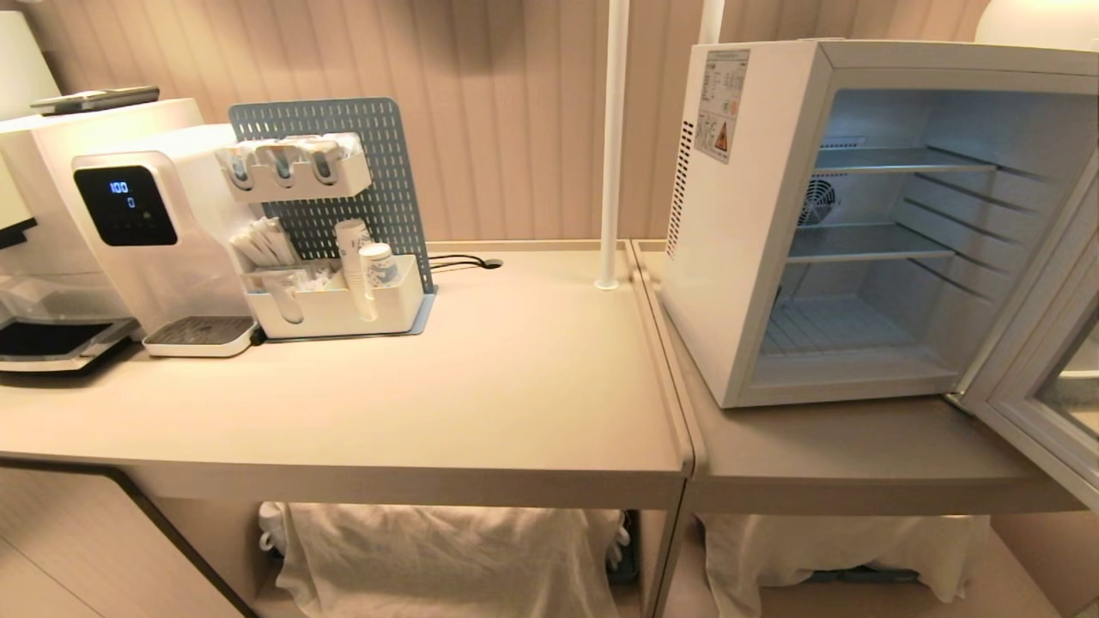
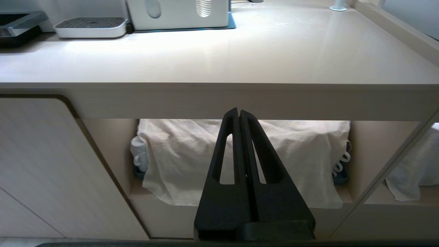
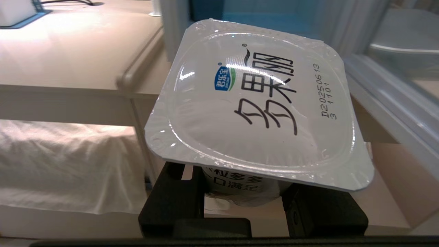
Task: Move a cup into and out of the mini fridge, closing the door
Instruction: Place the yoghurt on the table
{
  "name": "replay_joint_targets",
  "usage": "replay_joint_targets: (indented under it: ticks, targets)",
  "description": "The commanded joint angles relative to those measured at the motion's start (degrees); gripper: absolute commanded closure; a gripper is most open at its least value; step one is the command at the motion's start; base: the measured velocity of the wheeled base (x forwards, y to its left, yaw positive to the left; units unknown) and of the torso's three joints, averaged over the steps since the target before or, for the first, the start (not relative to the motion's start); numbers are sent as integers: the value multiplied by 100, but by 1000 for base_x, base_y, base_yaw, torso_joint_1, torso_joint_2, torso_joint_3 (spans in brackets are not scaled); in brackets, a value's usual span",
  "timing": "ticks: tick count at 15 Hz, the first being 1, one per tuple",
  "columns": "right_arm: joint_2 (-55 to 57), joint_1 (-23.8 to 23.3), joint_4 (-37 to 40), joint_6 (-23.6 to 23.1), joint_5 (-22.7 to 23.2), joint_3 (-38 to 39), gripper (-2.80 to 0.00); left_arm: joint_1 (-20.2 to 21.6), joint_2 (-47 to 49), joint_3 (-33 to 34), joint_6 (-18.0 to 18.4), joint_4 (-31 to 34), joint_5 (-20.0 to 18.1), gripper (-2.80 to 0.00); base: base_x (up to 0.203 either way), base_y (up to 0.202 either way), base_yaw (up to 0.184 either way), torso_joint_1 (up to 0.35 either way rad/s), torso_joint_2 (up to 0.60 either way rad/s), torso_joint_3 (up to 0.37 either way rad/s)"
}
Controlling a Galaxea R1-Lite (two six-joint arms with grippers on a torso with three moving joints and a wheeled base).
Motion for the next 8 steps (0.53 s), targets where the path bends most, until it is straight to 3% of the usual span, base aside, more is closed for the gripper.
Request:
replay_joint_targets:
  ticks: [1,8]
  targets:
    - [10,2,-7,-6,2,0,0,-4,-11,0,-2,-4,0,0,1,195,0,6,2,-2]
    - [10,2,-7,-6,2,0,0,-4,-11,0,-2,-4,0,0,0,193,0,2,2,0]
